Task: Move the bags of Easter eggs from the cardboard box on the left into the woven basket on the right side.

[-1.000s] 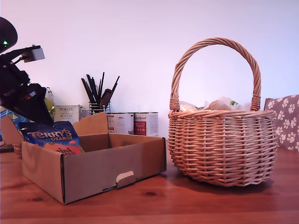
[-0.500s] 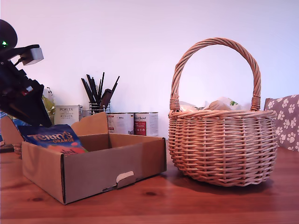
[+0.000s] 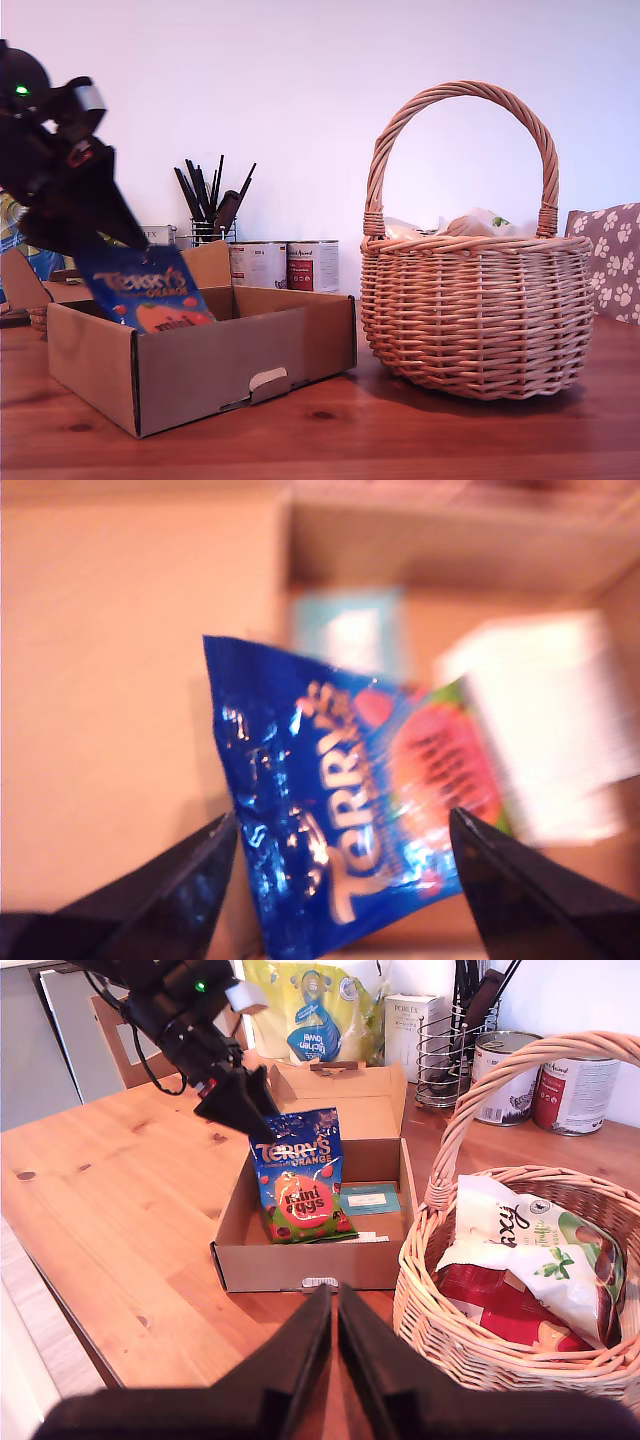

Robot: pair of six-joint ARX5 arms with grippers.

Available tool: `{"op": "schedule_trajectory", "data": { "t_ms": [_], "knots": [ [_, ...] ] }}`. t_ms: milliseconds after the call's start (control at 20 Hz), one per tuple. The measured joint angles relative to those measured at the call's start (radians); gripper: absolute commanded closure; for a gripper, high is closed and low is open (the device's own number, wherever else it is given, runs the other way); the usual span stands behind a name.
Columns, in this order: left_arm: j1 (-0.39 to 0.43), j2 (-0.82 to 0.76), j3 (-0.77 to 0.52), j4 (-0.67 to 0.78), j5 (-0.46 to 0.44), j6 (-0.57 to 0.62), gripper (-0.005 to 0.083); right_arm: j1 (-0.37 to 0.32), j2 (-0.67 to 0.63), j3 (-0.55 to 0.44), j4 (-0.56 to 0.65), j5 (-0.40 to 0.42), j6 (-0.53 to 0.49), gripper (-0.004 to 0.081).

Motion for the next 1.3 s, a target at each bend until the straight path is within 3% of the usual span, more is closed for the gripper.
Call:
{"op": "schedule_trajectory", "data": {
  "t_ms": [200, 400, 500, 650, 850, 950, 1300],
  "knots": [
    [-0.08, 0.0, 0.0, 0.0, -0.021, -0.017, 0.0173, 0.0, 0.0, 0.0, 0.0, 0.0, 0.0, 0.0783],
    [-0.16, 0.002, 0.0, 0.046, -0.185, -0.047, 0.0196, 0.0, 0.0, 0.0, 0.001, 0.0, 0.0, 0.0783],
    [-0.187, 0.02, 0.002, 0.046, -0.26, -0.053, 0.0281, 0.0, 0.0, 0.0, 0.001, 0.0, 0.0, 0.0783],
    [-0.212, 0.081, 0.004, 0.047, -0.297, -0.069, 0.041, 0.0, 0.0, 0.0, -0.003, 0.0, 0.0, 0.0783],
    [-0.234, 0.117, 0.003, 0.078, -0.31, -0.073, 0.0716, 0.0, 0.0, 0.0, -0.039, -0.001, 0.0, 0.0783],
    [-0.244, 0.117, 0.004, 0.099, -0.31, -0.073, 0.08, 0.0, 0.001, 0.0, -0.059, -0.005, 0.0, 0.0783],
    [-0.244, 0.117, 0.054, 0.037, -0.312, -0.073, 0.0797, 0.0, 0.001, 0.0, -0.051, -0.018, 0.0, 0.0783]
  ]
}}
